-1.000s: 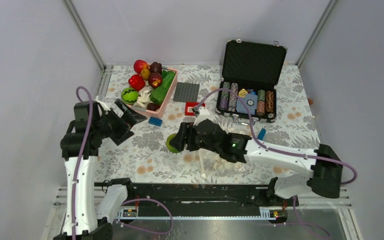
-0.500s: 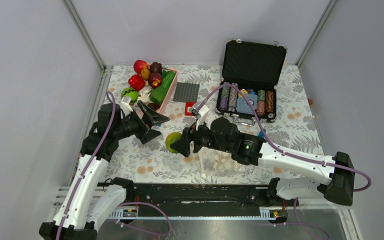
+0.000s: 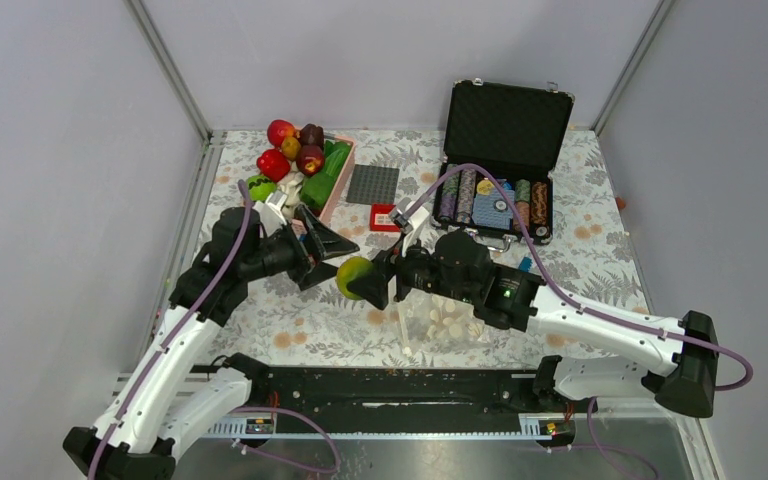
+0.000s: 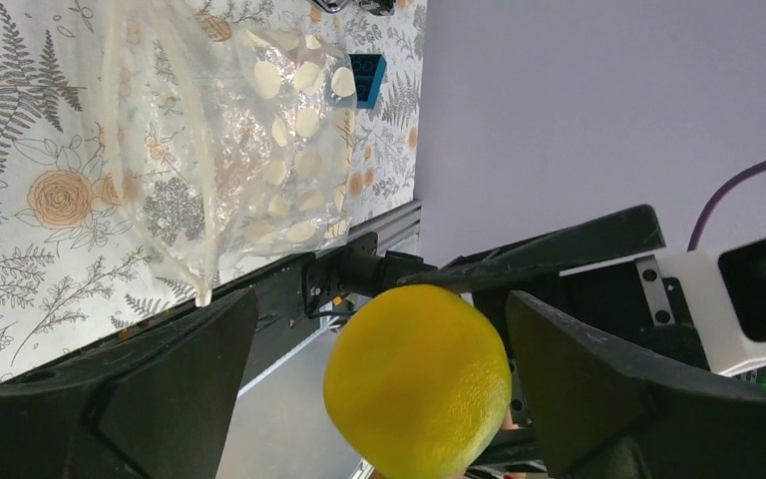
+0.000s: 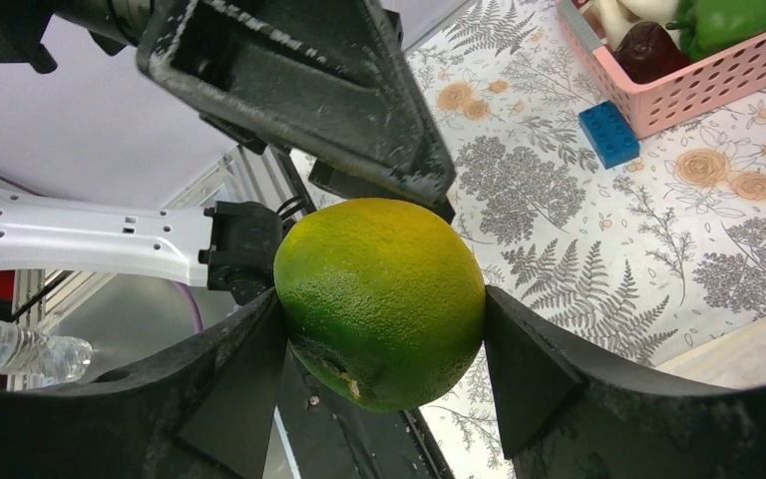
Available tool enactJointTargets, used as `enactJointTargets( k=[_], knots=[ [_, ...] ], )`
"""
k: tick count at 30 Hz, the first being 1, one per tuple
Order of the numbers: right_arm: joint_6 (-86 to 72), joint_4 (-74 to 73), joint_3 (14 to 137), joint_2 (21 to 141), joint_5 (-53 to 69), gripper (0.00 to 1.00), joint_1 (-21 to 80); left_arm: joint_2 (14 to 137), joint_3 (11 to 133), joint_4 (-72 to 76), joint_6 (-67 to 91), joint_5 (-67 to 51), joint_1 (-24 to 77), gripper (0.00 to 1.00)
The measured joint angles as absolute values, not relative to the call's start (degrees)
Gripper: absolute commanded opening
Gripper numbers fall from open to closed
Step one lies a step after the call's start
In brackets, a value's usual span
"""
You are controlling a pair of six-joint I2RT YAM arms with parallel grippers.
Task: Open the zip-top bag and remove the fake food
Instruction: Pick up the fake fruit from the center of the board.
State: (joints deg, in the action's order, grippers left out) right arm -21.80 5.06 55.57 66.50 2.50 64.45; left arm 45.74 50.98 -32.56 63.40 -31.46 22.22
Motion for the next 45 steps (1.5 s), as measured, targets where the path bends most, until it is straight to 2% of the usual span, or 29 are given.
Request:
enactJointTargets(
  k=[11,17,23,26,29,31,34,38,43,45],
  knots=[
    [-21.9,5.0,55.3,66.4,2.7,0.50,62.8,45.9,51.1,-31.2,62.5,-31.5,25.6,0.94],
    [-21.9,5.0,55.3,66.4,2.6,0.50,62.3,46.0,51.1,-29.6,62.7,-31.5,27.0,0.87],
    [-21.8,5.0,55.3,66.4,2.3,0.50,62.2,46.6,51.1,-28.3,63.0,-31.5,28.4,0.78],
    [-21.8,5.1,55.3,66.4,2.1,0.50,62.2,46.8,51.1,-28.2,63.1,-31.5,28.8,0.69],
    [-21.6,5.3,55.3,66.4,2.0,0.51,62.1,46.8,51.1,-28.2,63.0,-31.5,28.9,0.64],
    [-21.6,5.3,55.3,66.4,1.9,0.51,62.1,46.8,51.1,-28.1,63.0,-31.4,28.9,0.56],
    [-21.6,5.2,55.3,66.4,1.2,0.67,62.1,47.1,51.1,-27.6,62.8,-31.3,28.9,0.48],
    [-21.6,4.8,55.3,66.3,-0.1,0.81,62.1,48.2,51.1,-26.8,62.3,-31.3,28.9,0.40],
    [-20.5,3.6,55.3,65.4,-3.9,0.99,62.1,50.6,51.7,-27.5,61.5,-31.1,29.0,0.39],
    [-20.1,3.2,55.3,64.6,-5.4,1.00,62.1,51.5,52.2,-28.6,60.9,-30.8,28.9,0.39]
  ],
)
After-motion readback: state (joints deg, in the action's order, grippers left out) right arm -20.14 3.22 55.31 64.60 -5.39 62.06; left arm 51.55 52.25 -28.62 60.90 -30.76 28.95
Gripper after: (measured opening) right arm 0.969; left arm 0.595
